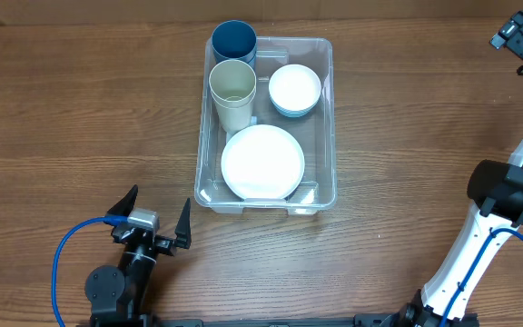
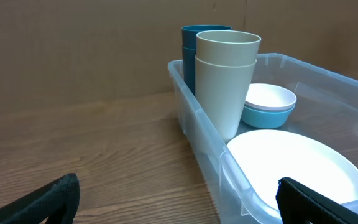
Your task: Pack container
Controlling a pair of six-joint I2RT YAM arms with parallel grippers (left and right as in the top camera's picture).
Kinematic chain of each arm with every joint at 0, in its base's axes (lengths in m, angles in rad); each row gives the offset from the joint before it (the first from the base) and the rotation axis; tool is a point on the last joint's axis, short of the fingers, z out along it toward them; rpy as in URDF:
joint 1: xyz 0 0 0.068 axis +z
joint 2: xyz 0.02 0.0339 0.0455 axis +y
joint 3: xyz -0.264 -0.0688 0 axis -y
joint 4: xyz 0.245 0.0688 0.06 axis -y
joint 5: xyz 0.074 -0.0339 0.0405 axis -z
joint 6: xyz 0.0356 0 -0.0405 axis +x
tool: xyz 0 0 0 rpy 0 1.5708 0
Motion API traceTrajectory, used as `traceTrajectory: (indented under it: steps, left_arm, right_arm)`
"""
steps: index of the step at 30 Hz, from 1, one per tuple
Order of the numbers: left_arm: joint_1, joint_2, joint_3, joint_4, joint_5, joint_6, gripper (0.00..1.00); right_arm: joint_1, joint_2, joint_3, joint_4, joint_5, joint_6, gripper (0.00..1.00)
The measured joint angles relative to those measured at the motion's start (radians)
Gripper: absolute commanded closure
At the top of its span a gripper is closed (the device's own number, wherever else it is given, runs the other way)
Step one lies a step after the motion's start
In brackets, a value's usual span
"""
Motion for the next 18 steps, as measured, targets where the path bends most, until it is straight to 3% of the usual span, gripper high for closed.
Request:
traceTrajectory:
  steps: [11, 16, 18]
  left_arm:
    - [0.0, 0.0, 0.0, 0.0, 0.0, 0.0, 0.0]
    - [0.0, 0.0, 0.0, 0.0, 0.0, 0.0, 0.0]
    - [0.0, 0.0, 0.0, 0.0, 0.0, 0.0, 0.0]
  right_arm:
    - [0.058, 0.0, 0.0, 0.001, 0.008, 0.0, 0.0]
    - [0.378, 0.0, 0.0, 0.004, 0.071, 0.001, 0.0]
    - [0.496, -0.008, -0.031, 0.091, 0.093, 0.0, 0.0]
